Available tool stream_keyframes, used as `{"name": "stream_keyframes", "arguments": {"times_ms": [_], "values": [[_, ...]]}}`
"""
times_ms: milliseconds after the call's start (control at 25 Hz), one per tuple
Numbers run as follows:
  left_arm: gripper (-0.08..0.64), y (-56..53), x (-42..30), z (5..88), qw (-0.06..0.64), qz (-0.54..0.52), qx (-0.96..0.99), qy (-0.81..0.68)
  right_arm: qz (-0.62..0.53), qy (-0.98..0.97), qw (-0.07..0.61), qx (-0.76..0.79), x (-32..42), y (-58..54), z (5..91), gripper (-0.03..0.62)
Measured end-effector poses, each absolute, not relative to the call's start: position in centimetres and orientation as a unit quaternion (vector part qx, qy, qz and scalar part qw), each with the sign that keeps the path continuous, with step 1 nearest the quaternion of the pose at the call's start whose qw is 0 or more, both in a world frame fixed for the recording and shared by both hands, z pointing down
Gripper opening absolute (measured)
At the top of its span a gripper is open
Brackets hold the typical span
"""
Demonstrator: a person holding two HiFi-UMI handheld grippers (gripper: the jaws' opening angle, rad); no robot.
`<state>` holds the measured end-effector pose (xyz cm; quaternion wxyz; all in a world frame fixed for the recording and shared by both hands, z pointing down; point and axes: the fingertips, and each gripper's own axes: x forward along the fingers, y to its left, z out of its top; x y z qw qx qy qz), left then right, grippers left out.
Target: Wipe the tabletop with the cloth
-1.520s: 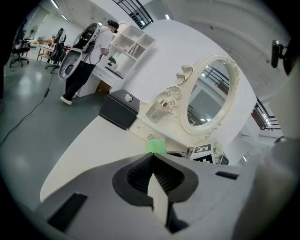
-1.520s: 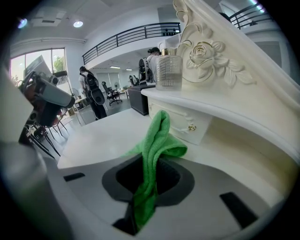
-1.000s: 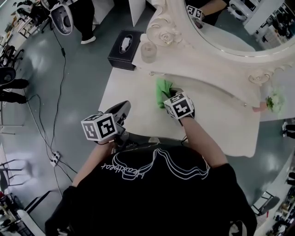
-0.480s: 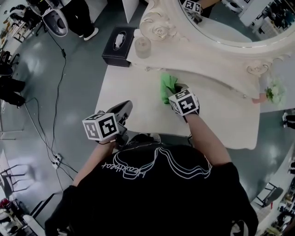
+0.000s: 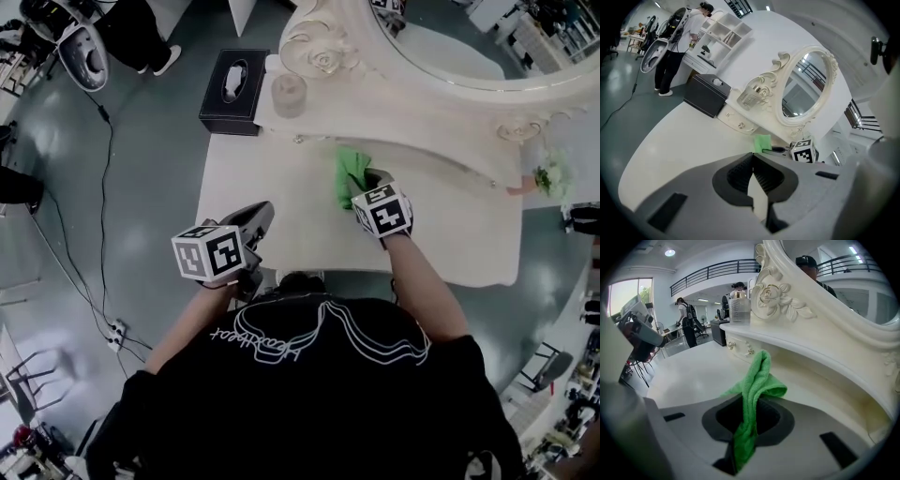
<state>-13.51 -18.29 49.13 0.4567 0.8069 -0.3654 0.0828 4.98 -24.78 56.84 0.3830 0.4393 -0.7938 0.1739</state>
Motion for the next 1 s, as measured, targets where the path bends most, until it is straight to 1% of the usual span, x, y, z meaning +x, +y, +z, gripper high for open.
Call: {"name": "stream_keyframes", "arguments": {"times_ms": [520, 1000], "values": [[0.003, -19.5, -13.1, 50.4, 0.461, 0.094, 0.810, -0.348, 0.175, -0.785, 0.386, 0.451, 5.9, -24.7, 56.9, 0.054], [0.005, -18.7, -8.8, 48.8, 0.450, 0.089, 0.811, -0.363, 0.165, -0.796, 0.379, 0.442, 9.2, -24.3, 56.8, 0.054]]}}
